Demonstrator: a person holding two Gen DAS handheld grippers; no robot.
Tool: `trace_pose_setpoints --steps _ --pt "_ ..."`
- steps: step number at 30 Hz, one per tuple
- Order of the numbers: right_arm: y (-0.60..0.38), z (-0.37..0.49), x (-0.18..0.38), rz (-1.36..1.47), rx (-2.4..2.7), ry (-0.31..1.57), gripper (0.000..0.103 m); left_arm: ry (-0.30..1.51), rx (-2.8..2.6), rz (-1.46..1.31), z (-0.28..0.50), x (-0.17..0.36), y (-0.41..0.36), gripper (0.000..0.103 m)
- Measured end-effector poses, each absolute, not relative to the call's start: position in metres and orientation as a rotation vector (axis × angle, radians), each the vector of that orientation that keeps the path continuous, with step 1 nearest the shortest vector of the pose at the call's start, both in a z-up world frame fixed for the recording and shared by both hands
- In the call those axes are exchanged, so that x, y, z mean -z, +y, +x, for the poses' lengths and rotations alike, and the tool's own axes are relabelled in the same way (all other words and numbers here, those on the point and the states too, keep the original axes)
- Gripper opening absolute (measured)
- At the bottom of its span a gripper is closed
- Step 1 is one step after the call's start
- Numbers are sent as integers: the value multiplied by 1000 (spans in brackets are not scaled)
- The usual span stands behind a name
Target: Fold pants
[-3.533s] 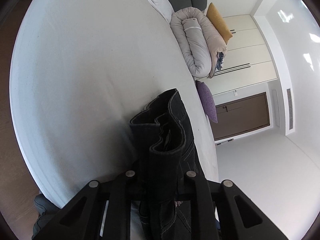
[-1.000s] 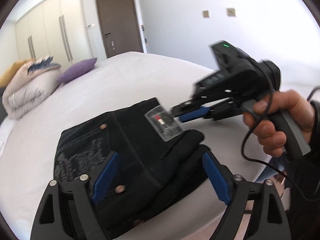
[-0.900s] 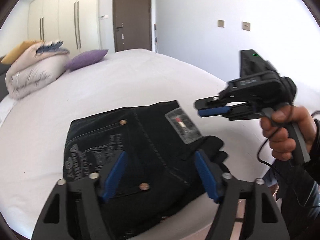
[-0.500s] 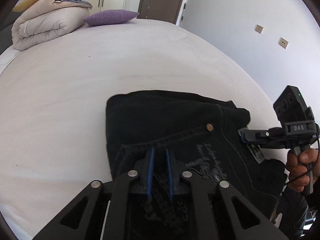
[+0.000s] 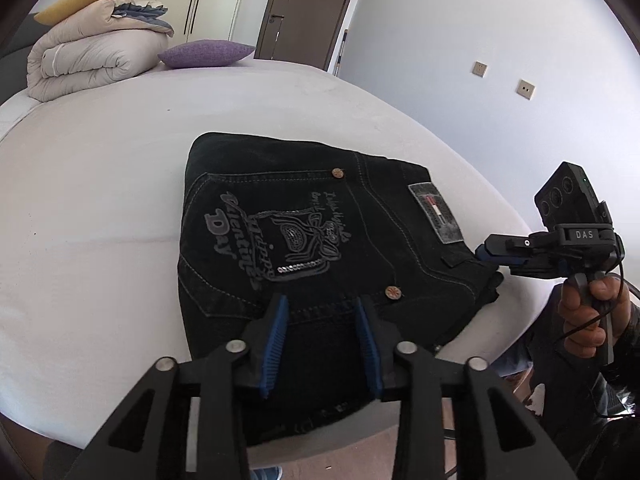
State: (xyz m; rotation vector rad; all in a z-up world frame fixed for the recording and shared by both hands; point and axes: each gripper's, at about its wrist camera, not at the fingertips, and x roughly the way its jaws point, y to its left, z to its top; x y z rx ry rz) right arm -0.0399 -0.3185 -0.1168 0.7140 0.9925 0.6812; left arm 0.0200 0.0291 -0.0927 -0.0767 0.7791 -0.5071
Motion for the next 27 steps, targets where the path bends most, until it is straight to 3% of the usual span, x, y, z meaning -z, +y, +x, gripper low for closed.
trace_pose_setpoints --steps 1,2,3,4,7,15,24,26,27 --pt "-320 -42 111 693 -663 986 23 771 511 -76 15 89 31 60" --pt "-321 -40 104 675 -642 975 43 758 509 -73 11 85 32 73" --pt "-327 -43 98 678 -631 950 72 742 498 -71 10 78 35 77" --pt "-334 -46 91 695 -624 912 78 727 479 -73 10 73 40 81" --pt "-348 -44 81 744 -633 857 79 717 447 -144 21 63 63 82" --pt "-349 5 113 854 -553 1038 76 844 410 -372 89 79 101 82" --pt "-310 46 120 798 -560 1144 76 1015 432 -286 129 107 67 80" --pt "-303 52 121 773 -555 1149 75 1028 450 -275 132 108 59 65" --pt "-298 55 121 759 -557 1148 72 1032 447 -265 132 108 56 64"
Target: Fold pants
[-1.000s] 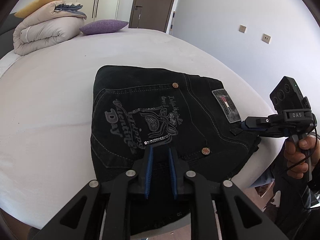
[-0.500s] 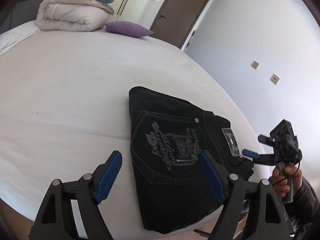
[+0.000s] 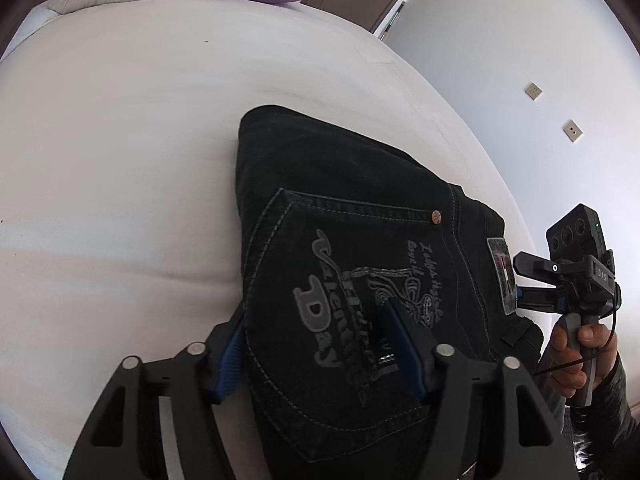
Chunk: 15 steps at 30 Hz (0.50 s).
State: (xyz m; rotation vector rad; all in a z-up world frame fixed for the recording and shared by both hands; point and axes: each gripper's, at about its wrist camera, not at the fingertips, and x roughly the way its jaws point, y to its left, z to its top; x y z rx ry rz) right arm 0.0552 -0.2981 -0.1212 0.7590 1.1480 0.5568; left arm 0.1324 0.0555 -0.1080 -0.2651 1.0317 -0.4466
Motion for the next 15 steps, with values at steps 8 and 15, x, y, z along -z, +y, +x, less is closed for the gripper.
trace_pose_setpoints --steps 8,15 --pt "-285 59 125 706 -535 1099 22 1021 435 -287 132 99 54 34" --pt "-280 61 80 600 -578 976 17 936 458 -260 140 55 35 22"
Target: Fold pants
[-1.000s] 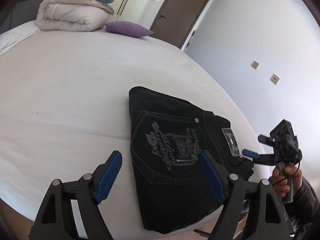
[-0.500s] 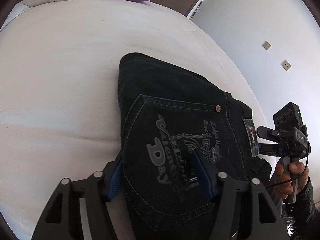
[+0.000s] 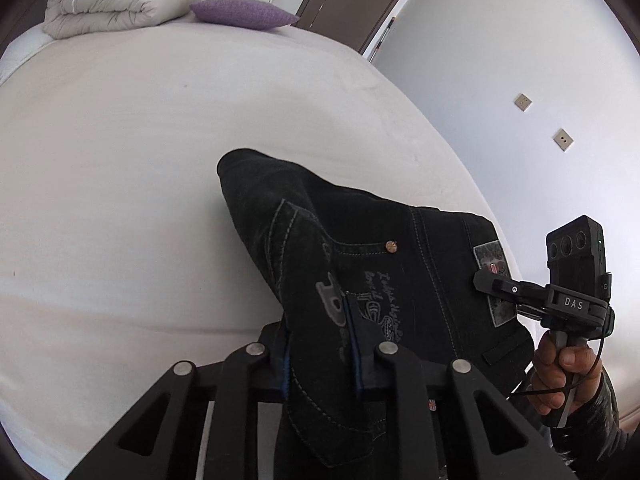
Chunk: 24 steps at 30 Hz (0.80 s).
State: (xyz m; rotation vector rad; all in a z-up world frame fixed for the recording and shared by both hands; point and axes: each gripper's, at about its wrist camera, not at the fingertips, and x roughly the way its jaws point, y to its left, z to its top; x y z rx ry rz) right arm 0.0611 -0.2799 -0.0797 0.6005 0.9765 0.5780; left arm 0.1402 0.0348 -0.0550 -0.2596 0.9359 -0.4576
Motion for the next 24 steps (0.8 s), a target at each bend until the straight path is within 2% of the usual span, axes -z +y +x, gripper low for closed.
trace_pose_setpoints --steps 8,12,15,17,18,19,21,22,23,24 --pt "-326 128 35 566 -558 878 17 850 503 -174 217 23 -16 22" --pt "-357 172 48 604 -522 892 17 873 504 -152 257 41 -40 22" --pt "-376 201 78 608 -483 940 19 936 492 -157 281 74 -53 23" --pt "-387 214 106 616 -423 1013 21 951 477 -155 282 89 -55 29" --pt "-393 215 116 653 -426 1016 23 946 468 -155 281 94 -54 36" --pt "-399 214 121 693 -449 995 24 947 456 -159 280 98 -50 47" --pt "-401 211 121 712 -468 969 28 949 433 -179 279 102 -41 60" --pt "-402 209 119 706 -460 961 29 943 432 -192 278 102 -36 62" --pt "-405 205 116 701 -446 952 34 933 424 -200 274 100 -32 61" --pt "-408 198 113 699 -428 937 46 919 408 -191 268 95 -30 62"
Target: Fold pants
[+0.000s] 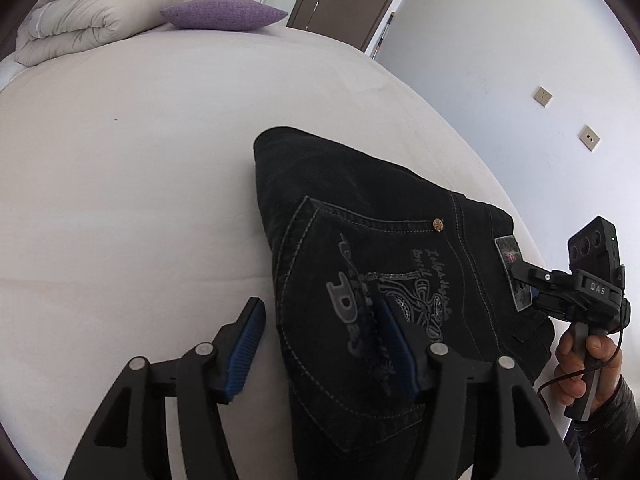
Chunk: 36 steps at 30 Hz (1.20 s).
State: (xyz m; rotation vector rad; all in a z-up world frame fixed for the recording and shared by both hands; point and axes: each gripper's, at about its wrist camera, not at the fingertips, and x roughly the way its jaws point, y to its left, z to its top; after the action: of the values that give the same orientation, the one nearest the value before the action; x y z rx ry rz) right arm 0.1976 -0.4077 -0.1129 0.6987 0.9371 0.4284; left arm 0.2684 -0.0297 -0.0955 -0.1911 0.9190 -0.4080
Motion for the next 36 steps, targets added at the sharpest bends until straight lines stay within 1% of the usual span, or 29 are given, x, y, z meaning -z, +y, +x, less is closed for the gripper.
trace_pose_setpoints --steps 1,2,3,5,7,10,11,12,14,15,16,17,18,22,23,24,28,31,36 --pt "-411 190 107 696 -409 913 50 897 388 -169 263 90 -28 63" --pt "-412 182 102 687 -383 896 55 863 371 -146 255 82 -27 67" --pt "-413 173 96 669 -350 881 57 828 360 -130 244 75 -26 71" --pt "-411 151 80 634 -314 838 57 737 324 -84 217 53 -23 93" --pt "-403 124 59 577 -283 778 57 630 288 -30 187 31 -22 103" --pt "-390 66 28 487 -233 669 57 503 242 35 144 0 -31 103" --pt "-386 50 18 469 -218 635 60 467 223 56 132 -8 -32 103" --pt "-383 35 9 453 -198 600 66 437 202 81 129 -18 -38 103" --pt "-372 6 -11 426 -159 518 68 381 160 130 113 -37 -43 103" --pt "-367 -9 -21 409 -145 473 72 357 134 155 99 -45 -42 103" --pt "-362 -23 -31 388 -128 426 77 345 105 180 86 -51 -44 103" --pt "-355 -38 -42 367 -108 380 87 335 74 195 75 -58 -46 103" --pt "-350 -52 -53 344 -92 334 94 323 44 198 64 -63 -46 103" --pt "-335 -106 -94 246 -48 136 97 223 -85 190 10 -83 -39 103" --pt "-332 -119 -104 223 -30 88 102 228 -91 176 3 -87 -38 103" --pt "-329 -131 -114 202 -10 55 103 250 -85 158 -5 -91 -37 103" --pt "-317 -159 -138 187 104 83 103 367 -69 59 -11 -96 -25 103" --pt "-308 -178 -143 175 76 112 103 407 -49 8 -18 -91 -20 103" --pt "-304 -192 -128 223 81 268 103 474 -37 11 -24 -72 -20 103"
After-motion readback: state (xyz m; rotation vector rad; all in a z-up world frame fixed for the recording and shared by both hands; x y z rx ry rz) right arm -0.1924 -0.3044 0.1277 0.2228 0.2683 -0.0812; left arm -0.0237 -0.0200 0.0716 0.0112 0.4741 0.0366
